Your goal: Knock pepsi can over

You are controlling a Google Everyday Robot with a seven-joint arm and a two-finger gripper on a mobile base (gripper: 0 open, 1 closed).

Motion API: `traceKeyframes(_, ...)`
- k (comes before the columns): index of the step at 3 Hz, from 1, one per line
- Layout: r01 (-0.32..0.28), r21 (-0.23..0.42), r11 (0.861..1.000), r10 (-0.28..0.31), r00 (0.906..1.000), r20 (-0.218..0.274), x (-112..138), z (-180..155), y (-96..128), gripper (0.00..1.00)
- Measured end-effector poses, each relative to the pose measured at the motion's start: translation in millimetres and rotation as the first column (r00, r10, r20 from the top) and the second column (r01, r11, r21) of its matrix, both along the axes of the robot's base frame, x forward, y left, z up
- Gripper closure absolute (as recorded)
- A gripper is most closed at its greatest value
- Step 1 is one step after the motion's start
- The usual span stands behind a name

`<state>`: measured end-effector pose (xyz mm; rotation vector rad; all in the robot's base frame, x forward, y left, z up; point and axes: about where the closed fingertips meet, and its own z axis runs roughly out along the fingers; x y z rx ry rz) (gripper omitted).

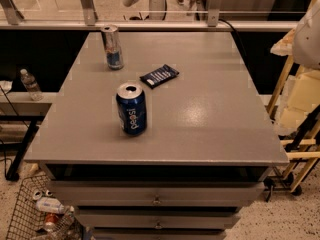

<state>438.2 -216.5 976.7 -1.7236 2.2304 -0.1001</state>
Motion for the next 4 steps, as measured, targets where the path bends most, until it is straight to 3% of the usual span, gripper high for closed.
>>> traceKeyframes(1,0.0,0.0,1.0,0.0,1.0,0.0,0,0,0,0.0)
traceKeyframes(2,-0.013,0.096,0.995,0.013,0.9999,0.0,-1,-8,17,0.0)
traceKeyframes(3,-0.04,0.27,0.962,0.039,0.9992,0.011,-3,-27,51,0.0)
traceKeyframes(4,-0.048,0.33,0.943,0.044,0.9988,0.019,-5,-20,65,0.0)
